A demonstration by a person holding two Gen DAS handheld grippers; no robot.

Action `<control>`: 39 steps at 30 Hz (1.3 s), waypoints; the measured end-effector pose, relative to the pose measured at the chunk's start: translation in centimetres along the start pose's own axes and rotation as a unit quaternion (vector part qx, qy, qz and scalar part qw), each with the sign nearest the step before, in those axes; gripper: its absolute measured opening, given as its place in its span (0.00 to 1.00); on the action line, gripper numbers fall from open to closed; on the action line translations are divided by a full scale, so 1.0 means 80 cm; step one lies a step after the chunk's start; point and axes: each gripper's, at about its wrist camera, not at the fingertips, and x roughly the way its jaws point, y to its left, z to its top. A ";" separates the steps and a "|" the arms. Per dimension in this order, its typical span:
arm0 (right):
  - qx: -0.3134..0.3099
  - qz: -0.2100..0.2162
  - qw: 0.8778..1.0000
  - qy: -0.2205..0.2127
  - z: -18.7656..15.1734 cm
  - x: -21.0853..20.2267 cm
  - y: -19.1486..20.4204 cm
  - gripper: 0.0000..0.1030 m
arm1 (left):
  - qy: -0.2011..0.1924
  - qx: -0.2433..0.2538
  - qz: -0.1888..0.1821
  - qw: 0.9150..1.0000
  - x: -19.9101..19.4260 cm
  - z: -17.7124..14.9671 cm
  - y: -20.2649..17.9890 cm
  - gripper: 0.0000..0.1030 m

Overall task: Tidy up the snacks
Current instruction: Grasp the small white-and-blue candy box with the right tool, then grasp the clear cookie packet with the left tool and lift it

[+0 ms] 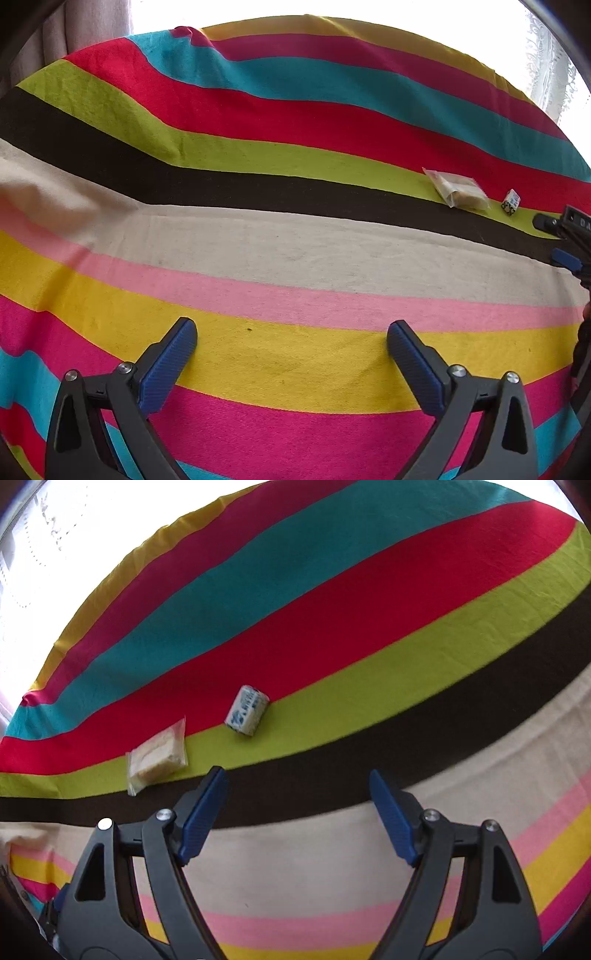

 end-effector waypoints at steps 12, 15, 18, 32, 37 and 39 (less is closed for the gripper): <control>-0.107 -0.018 0.994 0.019 -0.002 0.006 0.042 0.25 | -0.001 -0.002 0.001 1.000 0.003 0.001 0.005 1.00; -0.135 0.022 0.990 0.022 -0.041 -0.043 0.013 0.25 | -0.001 -0.002 0.001 1.000 0.003 0.001 0.005 1.00; -0.172 0.041 0.984 0.026 -0.083 -0.089 -0.014 0.25 | -0.001 -0.002 0.001 1.000 0.003 0.001 0.005 1.00; -0.164 0.015 0.986 0.014 -0.133 -0.108 -0.013 0.28 | 0.001 0.000 0.001 1.000 0.004 0.002 0.007 1.00; -0.132 0.003 0.991 0.011 -0.120 -0.096 -0.008 0.30 | 0.001 0.000 0.002 1.000 0.003 0.003 0.006 1.00; -0.146 -0.013 0.989 0.010 -0.120 -0.093 -0.001 0.31 | 0.001 -0.001 0.002 1.000 0.003 0.002 0.006 1.00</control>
